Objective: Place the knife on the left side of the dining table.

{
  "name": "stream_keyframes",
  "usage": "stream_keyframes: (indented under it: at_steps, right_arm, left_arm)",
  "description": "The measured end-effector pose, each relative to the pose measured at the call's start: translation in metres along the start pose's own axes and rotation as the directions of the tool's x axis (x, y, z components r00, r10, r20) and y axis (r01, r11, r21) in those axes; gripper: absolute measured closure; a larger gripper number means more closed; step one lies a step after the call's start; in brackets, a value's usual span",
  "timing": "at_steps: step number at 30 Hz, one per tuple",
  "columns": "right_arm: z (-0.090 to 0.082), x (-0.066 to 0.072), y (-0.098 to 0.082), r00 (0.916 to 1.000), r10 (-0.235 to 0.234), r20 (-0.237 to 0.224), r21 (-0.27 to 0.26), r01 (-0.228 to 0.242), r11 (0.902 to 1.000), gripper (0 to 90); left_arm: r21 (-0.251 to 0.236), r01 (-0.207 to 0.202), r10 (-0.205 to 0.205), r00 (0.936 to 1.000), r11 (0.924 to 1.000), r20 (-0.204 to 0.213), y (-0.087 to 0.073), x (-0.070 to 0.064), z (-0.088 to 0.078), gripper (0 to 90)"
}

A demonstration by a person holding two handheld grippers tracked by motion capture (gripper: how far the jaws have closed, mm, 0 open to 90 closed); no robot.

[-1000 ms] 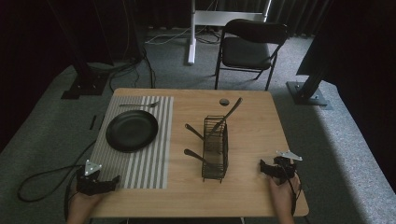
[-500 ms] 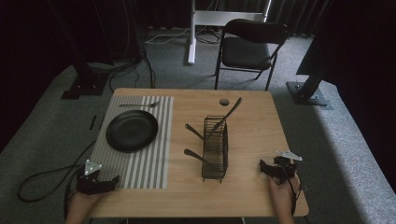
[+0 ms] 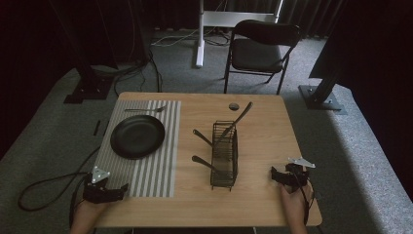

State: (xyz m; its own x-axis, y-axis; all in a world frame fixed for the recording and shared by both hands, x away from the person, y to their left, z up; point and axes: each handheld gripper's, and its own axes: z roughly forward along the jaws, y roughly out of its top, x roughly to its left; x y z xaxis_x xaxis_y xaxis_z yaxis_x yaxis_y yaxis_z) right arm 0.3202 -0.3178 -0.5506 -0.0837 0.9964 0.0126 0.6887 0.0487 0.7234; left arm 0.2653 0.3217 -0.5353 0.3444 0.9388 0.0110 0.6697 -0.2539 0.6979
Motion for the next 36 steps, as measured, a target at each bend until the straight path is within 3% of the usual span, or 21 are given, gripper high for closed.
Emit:
stream_keyframes:
  at_steps: [12,14,21,27,28,33,34,36]
  right_arm:
    - [0.000,0.000,0.000,1.0000,0.000,0.000,0.000,0.000,1.0000,11.4]
    - [0.000,0.000,0.000,1.0000,0.000,0.000,0.000,0.000,1.0000,11.3]
    - [0.000,0.000,0.000,1.0000,0.000,0.000,0.000,0.000,1.0000,11.3]
    - [0.000,0.000,0.000,1.0000,0.000,0.000,0.000,0.000,1.0000,11.4]
    - [0.000,0.000,0.000,1.0000,0.000,0.000,0.000,0.000,1.0000,11.3]
    - [0.000,0.000,0.000,1.0000,0.001,0.000,0.000,-0.001,1.0000,11.4]
    - [0.000,0.000,0.000,1.0000,0.001,0.000,0.000,-0.001,1.0000,11.3]
    - [0.000,0.000,0.000,1.0000,0.001,0.000,0.000,-0.001,1.0000,11.3]
  left_arm:
    - [-0.043,-0.015,0.016,0.9994,0.9990,0.032,0.015,-0.012,-0.014,4.0]
    - [-0.054,-0.006,0.009,0.9983,0.9985,0.057,0.018,-0.015,-0.016,4.0]
    - [-0.080,-0.035,0.040,0.9973,0.9962,0.062,0.029,-0.026,-0.024,4.0]
    - [-0.102,-0.063,0.073,0.9926,0.9928,0.097,0.039,-0.038,-0.031,4.0]
    - [-0.107,-0.082,0.094,0.9898,0.9908,0.107,0.042,-0.043,-0.033,4.0]
    - [-0.120,-0.099,0.116,0.9830,0.9877,0.142,0.049,-0.054,-0.038,4.0]
    - [-0.134,-0.110,0.131,0.9781,0.9849,0.161,0.053,-0.059,-0.041,4.0]
    - [-0.144,-0.121,0.144,0.9754,0.9822,0.166,0.056,-0.065,-0.044,4.0]
